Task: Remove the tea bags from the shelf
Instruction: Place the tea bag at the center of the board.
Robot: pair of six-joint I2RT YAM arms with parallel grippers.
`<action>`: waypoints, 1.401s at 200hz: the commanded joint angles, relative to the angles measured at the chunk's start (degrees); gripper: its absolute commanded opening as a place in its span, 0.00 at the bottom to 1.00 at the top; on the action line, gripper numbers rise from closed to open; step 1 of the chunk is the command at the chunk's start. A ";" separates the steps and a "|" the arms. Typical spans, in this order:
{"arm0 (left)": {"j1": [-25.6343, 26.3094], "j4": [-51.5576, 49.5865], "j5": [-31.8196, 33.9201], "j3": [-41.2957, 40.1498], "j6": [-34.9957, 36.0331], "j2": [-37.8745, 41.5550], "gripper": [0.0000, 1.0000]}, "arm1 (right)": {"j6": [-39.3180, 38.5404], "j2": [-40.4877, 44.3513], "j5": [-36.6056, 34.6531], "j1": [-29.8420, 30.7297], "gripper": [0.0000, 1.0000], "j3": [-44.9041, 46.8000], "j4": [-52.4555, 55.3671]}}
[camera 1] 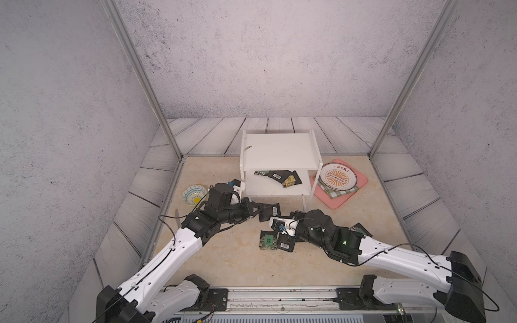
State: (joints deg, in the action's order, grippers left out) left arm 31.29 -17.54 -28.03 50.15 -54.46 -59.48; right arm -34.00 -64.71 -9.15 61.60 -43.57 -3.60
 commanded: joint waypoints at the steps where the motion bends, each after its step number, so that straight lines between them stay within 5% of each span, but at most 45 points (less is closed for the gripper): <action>1: 0.18 0.38 -0.47 0.20 1.15 -0.36 0.00 | 1.19 3.09 -0.68 0.40 0.18 0.83 1.14; 42: 0.00 -4.55 3.34 -0.35 4.08 0.96 0.00 | 8.50 7.01 -3.79 0.41 0.42 0.29 9.59; 83: -1.65 -7.76 4.07 -5.89 5.13 1.77 0.00 | 16.61 14.02 -5.97 0.43 0.43 2.30 16.30; 135: -1.88 -6.24 7.05 -10.11 5.58 -2.21 0.00 | 23.94 21.05 -9.87 0.40 0.46 7.72 12.47; 224: -5.86 -0.46 7.42 -13.59 7.48 -12.02 0.02 | 28.15 18.59 -10.45 0.36 0.49 7.36 13.35; 280: -6.24 -2.81 11.26 -15.73 9.35 -11.06 0.17 | 29.58 18.08 -10.29 0.40 0.49 7.98 13.57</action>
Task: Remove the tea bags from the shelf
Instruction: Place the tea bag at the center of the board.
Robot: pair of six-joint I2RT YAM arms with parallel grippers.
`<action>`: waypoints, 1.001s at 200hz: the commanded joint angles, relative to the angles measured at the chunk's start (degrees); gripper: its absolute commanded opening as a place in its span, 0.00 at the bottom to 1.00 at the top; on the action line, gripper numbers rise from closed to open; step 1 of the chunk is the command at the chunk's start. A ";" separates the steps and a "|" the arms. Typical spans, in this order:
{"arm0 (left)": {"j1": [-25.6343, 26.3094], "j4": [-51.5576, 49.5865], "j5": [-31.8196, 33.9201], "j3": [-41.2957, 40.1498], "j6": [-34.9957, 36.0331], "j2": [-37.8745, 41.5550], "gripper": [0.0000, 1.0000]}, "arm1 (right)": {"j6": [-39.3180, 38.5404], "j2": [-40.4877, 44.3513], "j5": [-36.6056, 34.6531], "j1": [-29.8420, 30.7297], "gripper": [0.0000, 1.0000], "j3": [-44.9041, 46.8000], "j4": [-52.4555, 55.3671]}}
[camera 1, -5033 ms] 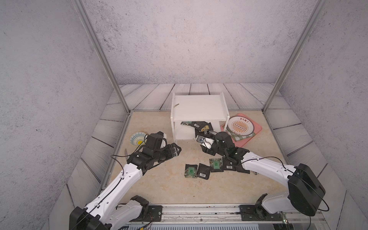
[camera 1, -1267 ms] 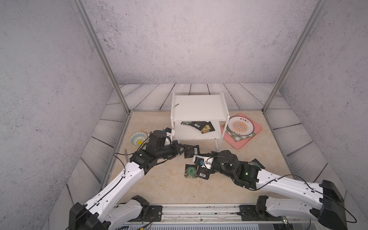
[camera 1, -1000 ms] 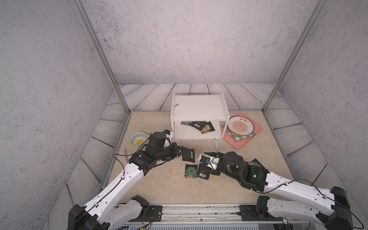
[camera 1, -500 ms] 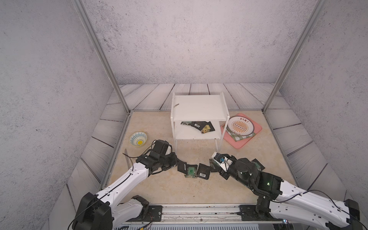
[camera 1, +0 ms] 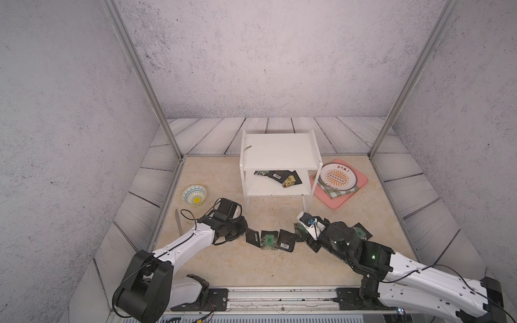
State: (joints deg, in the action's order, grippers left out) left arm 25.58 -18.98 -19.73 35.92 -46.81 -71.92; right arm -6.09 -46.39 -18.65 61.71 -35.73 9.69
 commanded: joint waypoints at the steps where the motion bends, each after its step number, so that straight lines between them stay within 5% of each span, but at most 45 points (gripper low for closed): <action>1: -0.53 -1.47 2.99 -1.53 1.71 1.49 0.17 | 1.68 -0.21 -0.77 0.27 0.50 0.13 0.30; 54: -0.88 -4.45 5.63 -1.75 2.33 4.38 0.44 | 1.86 -0.02 -0.73 0.22 0.50 0.31 0.58; 151: -0.98 -10.84 3.33 5.47 5.73 11.36 0.61 | 10.21 0.62 -3.41 -0.58 0.64 -4.12 5.42; 172: -0.89 -11.66 1.45 7.36 6.42 12.45 0.60 | 14.90 0.04 -1.07 -4.18 0.68 -6.95 8.55; 200: -0.42 -13.16 -0.47 10.66 7.35 12.84 0.63 | 23.70 -0.32 12.38 -16.90 0.69 -10.50 12.96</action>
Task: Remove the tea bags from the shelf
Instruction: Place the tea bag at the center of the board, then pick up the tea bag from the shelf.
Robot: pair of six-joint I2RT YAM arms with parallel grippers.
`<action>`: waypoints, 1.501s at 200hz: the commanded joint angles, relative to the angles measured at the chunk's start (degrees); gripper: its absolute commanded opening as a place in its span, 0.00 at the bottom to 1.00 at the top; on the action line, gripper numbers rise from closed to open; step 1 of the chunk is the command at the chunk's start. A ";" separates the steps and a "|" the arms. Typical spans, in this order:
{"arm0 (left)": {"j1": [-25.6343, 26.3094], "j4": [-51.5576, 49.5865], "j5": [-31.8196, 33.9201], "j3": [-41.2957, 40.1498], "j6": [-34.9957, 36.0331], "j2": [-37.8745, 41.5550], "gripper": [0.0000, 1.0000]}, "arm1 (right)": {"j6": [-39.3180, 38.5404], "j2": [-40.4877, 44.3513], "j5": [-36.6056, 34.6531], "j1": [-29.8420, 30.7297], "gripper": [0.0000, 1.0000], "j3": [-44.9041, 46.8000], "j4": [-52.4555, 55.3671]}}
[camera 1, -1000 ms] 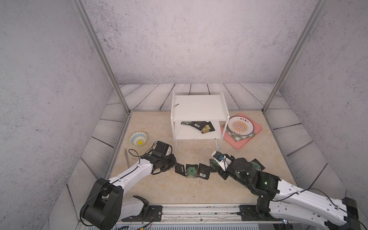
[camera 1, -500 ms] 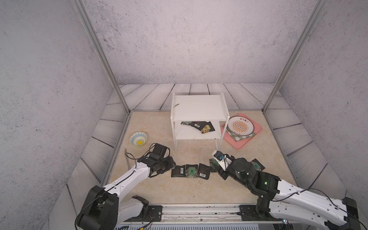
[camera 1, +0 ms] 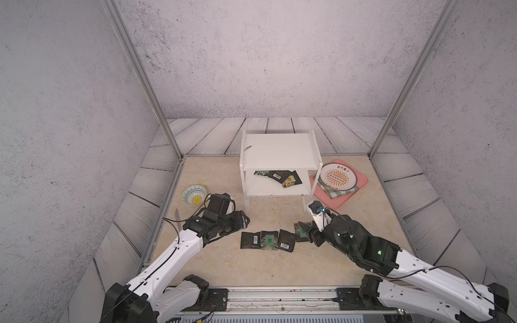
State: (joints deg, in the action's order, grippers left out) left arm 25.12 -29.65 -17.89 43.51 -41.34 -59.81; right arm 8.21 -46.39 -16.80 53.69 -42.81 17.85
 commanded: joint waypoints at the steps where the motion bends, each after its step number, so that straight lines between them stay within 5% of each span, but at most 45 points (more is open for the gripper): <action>1: 0.07 -2.55 -2.27 3.21 1.93 0.78 0.63 | 9.70 -0.30 11.07 -9.53 0.69 -3.51 4.91; 63: 5.54 -1.23 -3.80 9.58 2.45 0.15 0.76 | 16.16 -1.33 26.93 -28.21 0.79 -8.52 7.51; 127: 12.88 -0.81 -2.10 16.09 5.84 -4.39 0.80 | 29.78 -13.92 47.85 -49.39 0.82 -14.76 4.13; 146: 13.69 -0.65 -1.72 16.93 6.52 -4.85 0.81 | 30.72 -20.03 50.26 -51.41 0.99 -18.38 4.94; 178: 14.12 -0.96 -0.83 16.80 6.93 -4.67 0.81 | 31.64 -29.64 52.10 -53.15 0.99 -23.00 3.64; 242: 14.21 -0.54 -1.18 15.23 8.12 -4.17 0.81 | 30.15 -51.29 67.51 -53.69 0.99 -37.42 3.54; 300: 14.16 0.50 -1.45 14.90 7.90 -5.39 0.80 | 21.14 -64.58 72.70 -50.50 0.94 -50.89 15.80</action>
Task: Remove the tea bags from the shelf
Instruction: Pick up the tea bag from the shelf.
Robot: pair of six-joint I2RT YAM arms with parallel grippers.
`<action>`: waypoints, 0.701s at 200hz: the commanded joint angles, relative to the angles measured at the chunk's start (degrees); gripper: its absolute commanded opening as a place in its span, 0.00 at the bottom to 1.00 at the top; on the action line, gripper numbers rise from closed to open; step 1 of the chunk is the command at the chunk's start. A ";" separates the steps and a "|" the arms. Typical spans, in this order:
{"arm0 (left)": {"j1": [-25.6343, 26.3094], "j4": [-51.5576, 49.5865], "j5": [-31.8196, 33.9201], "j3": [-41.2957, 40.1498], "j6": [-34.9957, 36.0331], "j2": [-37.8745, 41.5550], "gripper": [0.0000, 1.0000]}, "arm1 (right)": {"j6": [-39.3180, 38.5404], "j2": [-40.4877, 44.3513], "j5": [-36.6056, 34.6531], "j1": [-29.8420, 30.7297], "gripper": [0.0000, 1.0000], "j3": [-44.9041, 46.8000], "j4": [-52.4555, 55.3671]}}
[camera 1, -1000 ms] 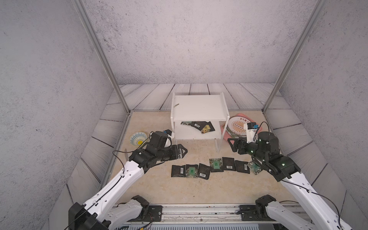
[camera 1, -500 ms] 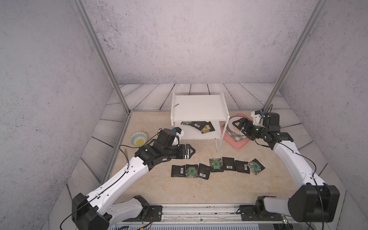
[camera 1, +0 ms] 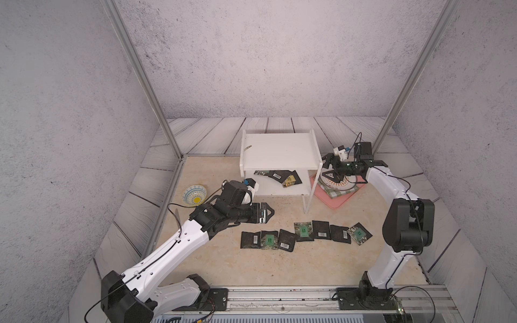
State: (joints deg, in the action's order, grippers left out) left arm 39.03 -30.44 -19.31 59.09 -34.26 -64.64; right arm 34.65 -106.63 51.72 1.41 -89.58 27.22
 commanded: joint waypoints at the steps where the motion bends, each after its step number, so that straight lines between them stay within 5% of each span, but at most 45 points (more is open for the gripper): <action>1: 0.26 1.31 -0.03 -0.71 0.80 -0.57 0.80 | -5.35 -4.41 4.22 1.90 0.94 -4.24 6.43; 140: 0.26 3.54 -0.21 -3.81 -1.51 -0.44 0.78 | -13.98 -13.22 -4.68 8.80 0.85 -11.34 18.90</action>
State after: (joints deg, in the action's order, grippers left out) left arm 39.03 -27.68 -19.38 56.27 -35.20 -65.71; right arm 22.17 -117.67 49.71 10.07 -99.94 43.88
